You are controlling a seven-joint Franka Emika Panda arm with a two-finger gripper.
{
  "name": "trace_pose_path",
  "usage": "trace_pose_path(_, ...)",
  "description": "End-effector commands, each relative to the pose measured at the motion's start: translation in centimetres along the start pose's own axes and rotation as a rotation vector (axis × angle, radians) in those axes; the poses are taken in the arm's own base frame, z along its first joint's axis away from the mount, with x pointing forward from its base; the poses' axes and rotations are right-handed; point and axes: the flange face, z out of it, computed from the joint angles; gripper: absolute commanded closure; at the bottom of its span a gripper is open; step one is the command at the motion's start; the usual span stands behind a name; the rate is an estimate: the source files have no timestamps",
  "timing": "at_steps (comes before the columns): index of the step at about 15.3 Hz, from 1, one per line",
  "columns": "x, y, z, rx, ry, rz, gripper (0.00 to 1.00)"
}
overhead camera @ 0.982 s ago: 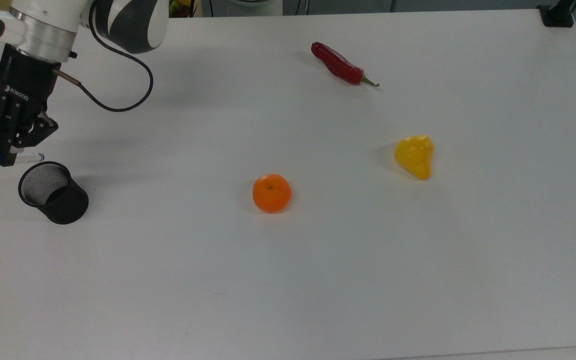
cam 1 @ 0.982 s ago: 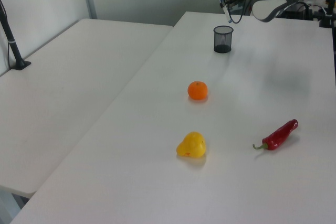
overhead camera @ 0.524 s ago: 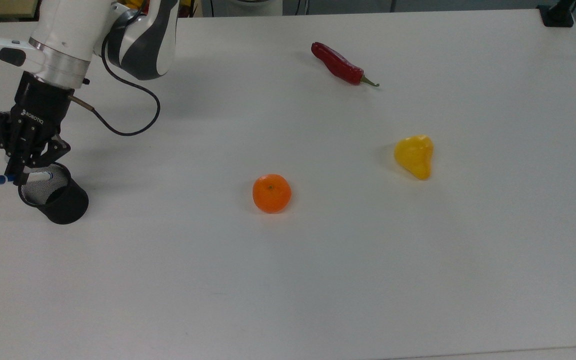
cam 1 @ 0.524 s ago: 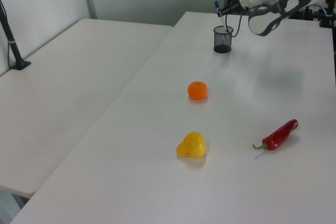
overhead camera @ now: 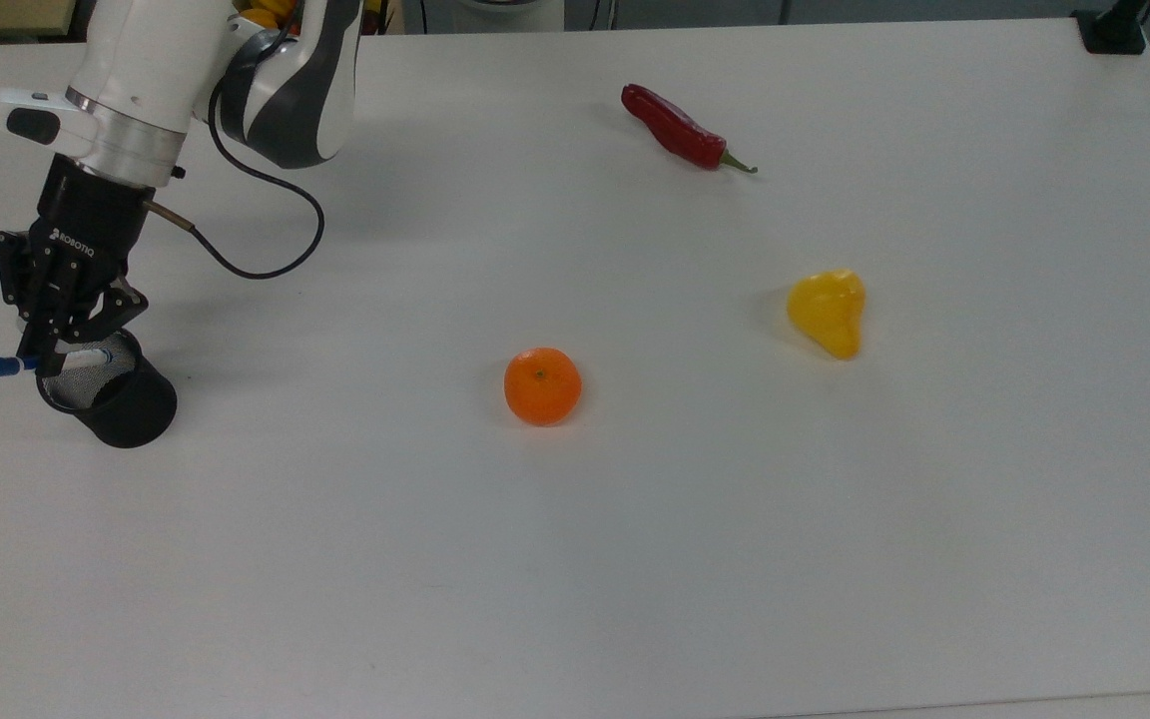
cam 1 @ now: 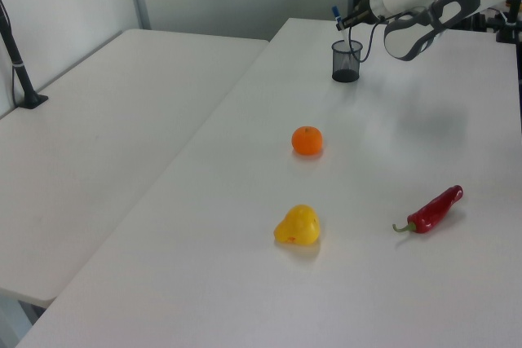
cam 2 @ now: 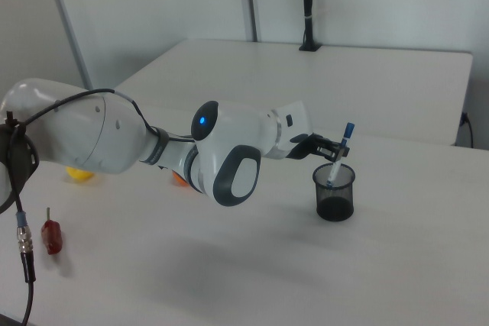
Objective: Place marker
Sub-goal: 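Lower the marker into the pen cup and open the gripper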
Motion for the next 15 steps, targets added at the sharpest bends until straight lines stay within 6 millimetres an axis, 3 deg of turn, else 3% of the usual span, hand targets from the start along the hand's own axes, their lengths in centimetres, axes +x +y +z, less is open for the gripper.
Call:
trace_pose_path(1,0.1,-0.6,-0.1,0.006,0.014,0.011,0.64)
trace_pose_path(3,0.0,-0.7,-0.1,0.007,0.011,0.007,0.46)
trace_pose_path(4,0.0,-0.7,-0.1,0.007,0.011,0.006,0.44)
trace_pose_path(6,0.0,-0.7,-0.1,0.007,0.009,0.004,0.30)
trace_pose_path(9,0.1,-0.7,-0.2,0.007,0.010,0.005,0.00)
trace_pose_path(15,1.7,0.1,-1.3,0.004,0.022,0.020,0.00)
